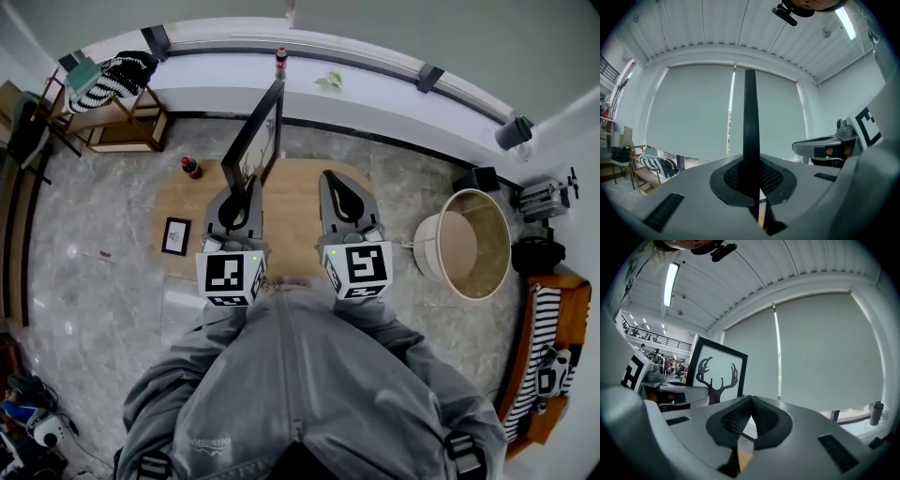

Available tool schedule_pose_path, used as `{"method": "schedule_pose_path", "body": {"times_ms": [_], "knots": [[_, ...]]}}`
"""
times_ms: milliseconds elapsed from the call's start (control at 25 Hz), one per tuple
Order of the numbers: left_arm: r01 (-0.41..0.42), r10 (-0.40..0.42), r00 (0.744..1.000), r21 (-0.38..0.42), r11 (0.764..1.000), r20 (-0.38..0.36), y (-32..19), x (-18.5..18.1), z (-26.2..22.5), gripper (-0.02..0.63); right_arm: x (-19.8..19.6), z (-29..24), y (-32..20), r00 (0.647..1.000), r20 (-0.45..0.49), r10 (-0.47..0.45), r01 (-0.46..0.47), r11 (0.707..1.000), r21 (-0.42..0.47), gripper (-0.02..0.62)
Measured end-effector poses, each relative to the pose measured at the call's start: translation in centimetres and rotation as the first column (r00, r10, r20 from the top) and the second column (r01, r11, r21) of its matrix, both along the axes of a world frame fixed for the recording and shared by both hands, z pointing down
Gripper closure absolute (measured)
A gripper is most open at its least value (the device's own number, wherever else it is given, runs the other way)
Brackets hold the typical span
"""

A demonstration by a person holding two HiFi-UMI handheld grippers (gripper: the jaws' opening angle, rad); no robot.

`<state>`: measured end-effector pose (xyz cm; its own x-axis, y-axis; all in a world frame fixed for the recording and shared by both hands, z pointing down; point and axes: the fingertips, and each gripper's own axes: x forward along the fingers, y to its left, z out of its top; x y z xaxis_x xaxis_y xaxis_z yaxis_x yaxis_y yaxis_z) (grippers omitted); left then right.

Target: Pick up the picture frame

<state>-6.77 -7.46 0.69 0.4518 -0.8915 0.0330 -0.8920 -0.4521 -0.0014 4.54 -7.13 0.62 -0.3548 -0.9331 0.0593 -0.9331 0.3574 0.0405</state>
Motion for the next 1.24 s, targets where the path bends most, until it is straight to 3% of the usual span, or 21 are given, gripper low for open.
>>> {"method": "schedule_pose_path", "body": {"times_ms": [1240], "knots": [[-0.016,0.016,1.0,0.017,1.0,0.003,0.0,0.2,-0.1,0.581,0.0,0.5,0.3,1.0,0.012,-0.003,0.003,1.0,-0.006,0.565]]}}
